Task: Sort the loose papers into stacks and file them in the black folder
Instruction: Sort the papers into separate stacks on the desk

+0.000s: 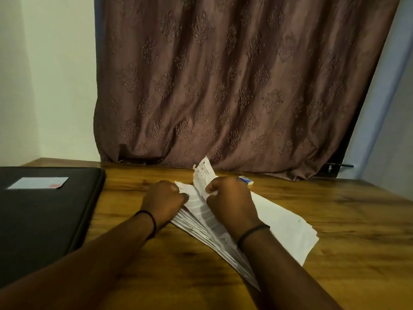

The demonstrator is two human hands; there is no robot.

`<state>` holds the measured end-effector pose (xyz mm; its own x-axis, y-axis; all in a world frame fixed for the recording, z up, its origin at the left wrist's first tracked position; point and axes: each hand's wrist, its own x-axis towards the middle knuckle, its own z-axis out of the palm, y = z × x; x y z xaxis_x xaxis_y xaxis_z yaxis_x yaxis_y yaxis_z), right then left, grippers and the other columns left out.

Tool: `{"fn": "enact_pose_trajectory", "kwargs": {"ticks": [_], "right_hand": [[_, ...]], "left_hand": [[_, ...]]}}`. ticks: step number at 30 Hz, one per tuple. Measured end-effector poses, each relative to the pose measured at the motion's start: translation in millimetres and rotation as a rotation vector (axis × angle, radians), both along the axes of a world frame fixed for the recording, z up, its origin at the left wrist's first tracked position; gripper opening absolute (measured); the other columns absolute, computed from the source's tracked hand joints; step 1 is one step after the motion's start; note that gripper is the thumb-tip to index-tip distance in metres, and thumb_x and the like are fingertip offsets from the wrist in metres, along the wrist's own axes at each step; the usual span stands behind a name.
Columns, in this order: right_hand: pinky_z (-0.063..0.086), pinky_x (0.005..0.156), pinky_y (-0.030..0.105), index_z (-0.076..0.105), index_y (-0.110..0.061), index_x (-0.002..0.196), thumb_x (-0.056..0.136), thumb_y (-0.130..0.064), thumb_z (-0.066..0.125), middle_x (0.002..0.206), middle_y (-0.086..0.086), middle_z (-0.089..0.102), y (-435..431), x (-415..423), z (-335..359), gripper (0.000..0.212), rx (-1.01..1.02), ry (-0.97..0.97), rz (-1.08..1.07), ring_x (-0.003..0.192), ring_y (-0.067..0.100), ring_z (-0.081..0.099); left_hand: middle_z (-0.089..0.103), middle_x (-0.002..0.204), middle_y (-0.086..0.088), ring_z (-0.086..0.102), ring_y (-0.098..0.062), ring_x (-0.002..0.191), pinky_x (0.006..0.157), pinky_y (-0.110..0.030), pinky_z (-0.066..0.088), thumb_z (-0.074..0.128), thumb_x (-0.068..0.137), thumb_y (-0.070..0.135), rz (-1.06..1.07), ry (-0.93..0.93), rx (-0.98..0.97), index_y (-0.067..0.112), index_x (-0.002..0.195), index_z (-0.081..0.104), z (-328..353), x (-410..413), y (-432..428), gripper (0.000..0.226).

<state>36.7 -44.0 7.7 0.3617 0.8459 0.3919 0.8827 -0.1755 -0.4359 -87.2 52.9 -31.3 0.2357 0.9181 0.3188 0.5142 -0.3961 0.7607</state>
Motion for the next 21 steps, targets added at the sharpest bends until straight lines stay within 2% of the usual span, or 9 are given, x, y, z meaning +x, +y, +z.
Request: {"fn": "enact_pose_trajectory", "kwargs": {"ticks": [2,5,6,8,11,14,16,18,21], "right_hand": [[0.051,0.094,0.033,0.071,-0.019,0.118,0.093,-0.012,0.061,0.124,0.006,0.066,-4.4,-3.1,3.0,0.028,-0.002,-0.095,0.001,0.108,0.021,0.063],[0.049,0.088,0.032,0.069,-0.020,0.115,0.096,-0.010,0.051,0.116,0.006,0.068,-11.1,-9.6,6.8,0.028,0.060,-0.282,-0.010,0.104,0.022,0.062],[0.048,0.088,0.031,0.068,-0.019,0.117,0.098,-0.011,0.050,0.115,0.006,0.068,-12.0,-11.7,7.6,0.028,0.079,-0.331,-0.005,0.104,0.022,0.062],[0.047,0.092,0.030,0.066,-0.017,0.121,0.100,-0.014,0.049,0.118,0.006,0.067,-12.5,-15.0,7.8,0.027,0.065,-0.391,0.007,0.105,0.021,0.061],[0.045,0.099,0.032,0.062,-0.015,0.125,0.101,-0.018,0.052,0.125,0.005,0.064,-9.5,-14.5,4.4,0.026,-0.076,-0.395,0.031,0.112,0.021,0.059],[0.046,0.098,0.035,0.065,-0.018,0.122,0.100,-0.029,0.053,0.120,0.004,0.066,-3.5,-15.2,-5.7,0.027,-0.122,-0.455,0.057,0.108,0.021,0.060],[0.049,0.093,0.037,0.069,-0.020,0.115,0.097,-0.034,0.055,0.112,0.004,0.069,0.8,-17.8,-11.9,0.027,0.024,-0.506,0.063,0.102,0.021,0.061],[0.055,0.081,0.041,0.075,-0.019,0.099,0.087,-0.033,0.066,0.098,0.005,0.073,4.9,-20.3,-14.5,0.021,0.219,-0.479,0.063,0.089,0.024,0.067],[0.056,0.067,0.036,0.075,-0.021,0.085,0.071,-0.033,0.080,0.087,0.003,0.073,6.6,-26.8,-15.6,0.018,0.401,-0.486,0.013,0.076,0.021,0.068]], "left_hand": [[0.059,0.056,-0.016,0.060,-0.037,0.060,0.058,-0.045,0.051,0.072,0.072,0.023,0.050,-0.120,-0.027,0.004,0.052,0.055,0.0,-1.6,3.1,0.033],[0.057,0.054,-0.012,0.054,-0.030,0.057,0.050,-0.035,0.036,0.063,0.081,0.023,0.188,-0.241,0.139,0.008,0.050,0.052,7.6,-8.5,4.7,0.036],[0.062,0.063,-0.013,0.054,-0.028,0.062,0.052,-0.034,0.033,0.060,0.086,0.021,0.251,-0.289,0.209,0.008,0.056,0.055,13.3,-12.1,4.5,0.033],[0.068,0.090,-0.018,0.058,-0.031,0.078,0.061,-0.029,0.033,0.054,0.094,0.018,0.421,-0.445,0.312,0.004,0.082,0.065,28.7,-22.2,4.9,0.022],[0.064,0.117,-0.020,0.059,-0.035,0.104,0.072,-0.019,0.034,0.044,0.101,0.018,0.602,-0.701,0.341,-0.001,0.116,0.059,47.3,-44.4,7.7,0.028],[0.060,0.123,-0.019,0.057,-0.028,0.108,0.064,-0.003,0.032,0.039,0.104,0.017,0.691,-0.913,0.376,-0.001,0.115,0.054,57.6,-63.0,10.3,0.026],[0.058,0.121,-0.018,0.057,-0.023,0.105,0.061,0.006,0.031,0.036,0.105,0.015,0.721,-1.042,0.362,0.008,0.111,0.050,63.7,-73.6,9.6,0.017],[0.056,0.123,-0.009,0.059,-0.014,0.103,0.064,0.004,0.041,0.032,0.106,0.017,0.714,-1.171,0.311,0.006,0.121,0.047,65.6,-85.2,11.1,0.024],[0.059,0.127,-0.003,0.066,-0.015,0.106,0.071,-0.016,0.057,0.033,0.105,0.024,0.704,-1.296,0.224,0.006,0.130,0.044,56.8,-98.5,23.2,0.033]]}}
